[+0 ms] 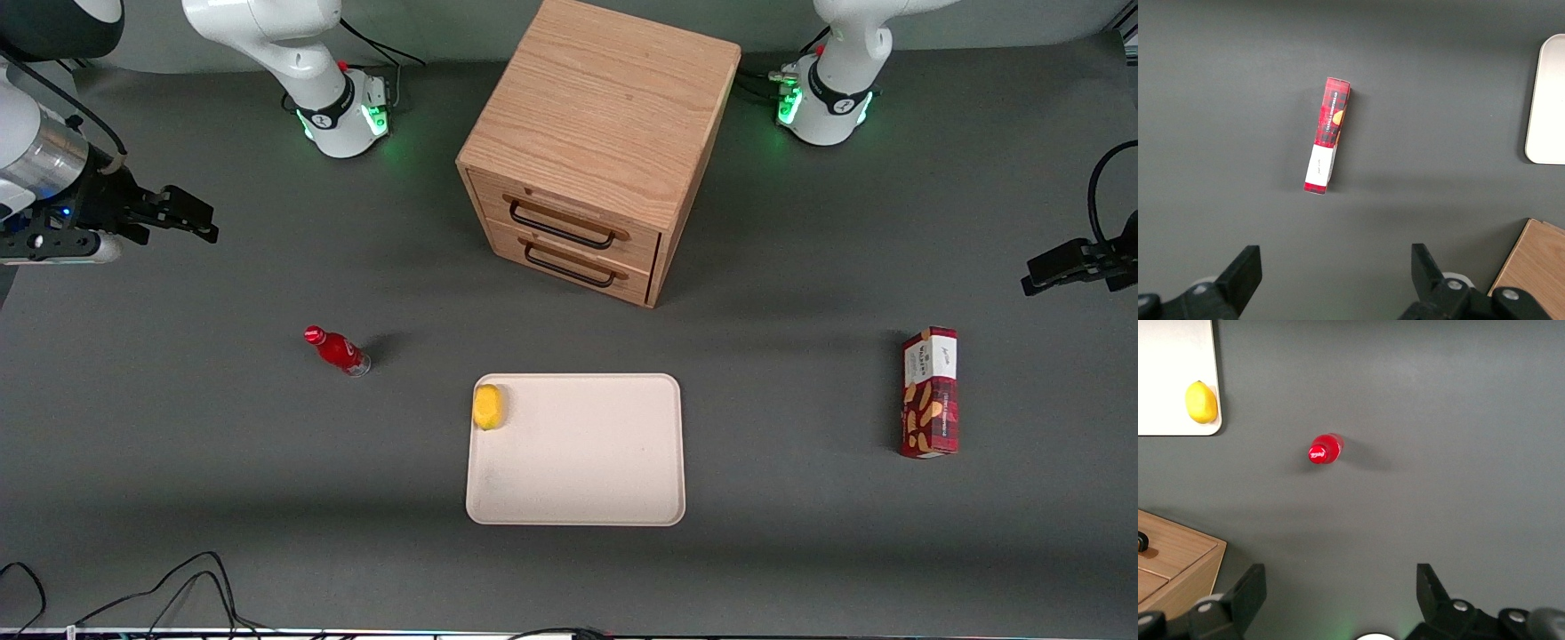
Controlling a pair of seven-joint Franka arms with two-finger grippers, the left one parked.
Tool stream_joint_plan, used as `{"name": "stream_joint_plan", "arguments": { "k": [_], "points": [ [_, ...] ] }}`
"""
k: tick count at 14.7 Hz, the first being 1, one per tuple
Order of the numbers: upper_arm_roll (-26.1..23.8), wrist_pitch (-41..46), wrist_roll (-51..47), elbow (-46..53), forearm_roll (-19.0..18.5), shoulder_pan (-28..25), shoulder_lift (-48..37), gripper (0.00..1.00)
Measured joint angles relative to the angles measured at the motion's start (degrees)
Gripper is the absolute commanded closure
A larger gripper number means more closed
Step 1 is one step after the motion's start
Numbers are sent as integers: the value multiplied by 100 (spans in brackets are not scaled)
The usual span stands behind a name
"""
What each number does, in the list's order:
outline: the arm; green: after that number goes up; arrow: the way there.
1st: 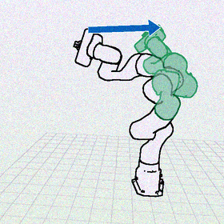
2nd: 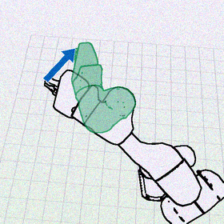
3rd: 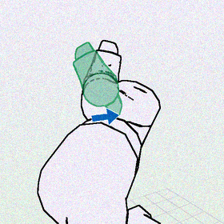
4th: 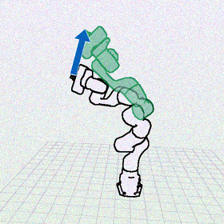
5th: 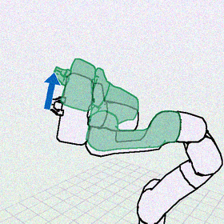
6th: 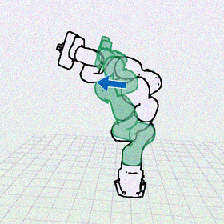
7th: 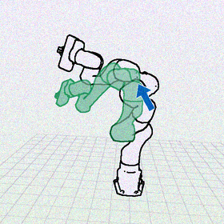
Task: Open upper drawer
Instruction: 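Move the right gripper toward the upper drawer's black handle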
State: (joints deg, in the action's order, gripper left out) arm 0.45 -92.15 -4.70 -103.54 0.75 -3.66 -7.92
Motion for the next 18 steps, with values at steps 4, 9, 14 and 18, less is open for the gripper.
{"name": "stream_joint_plan", "arguments": {
  "k": [4,9,14,18],
  "points": [
    [-36,-20,5,18,-56,-6,-2,0],
    [-808,-101,4,303,-60,-50,163,0],
    [-1615,-143,82,1003,-63,-82,1011,0],
    [-2345,-176,226,1532,-62,-121,1816,0]
  ]
}}
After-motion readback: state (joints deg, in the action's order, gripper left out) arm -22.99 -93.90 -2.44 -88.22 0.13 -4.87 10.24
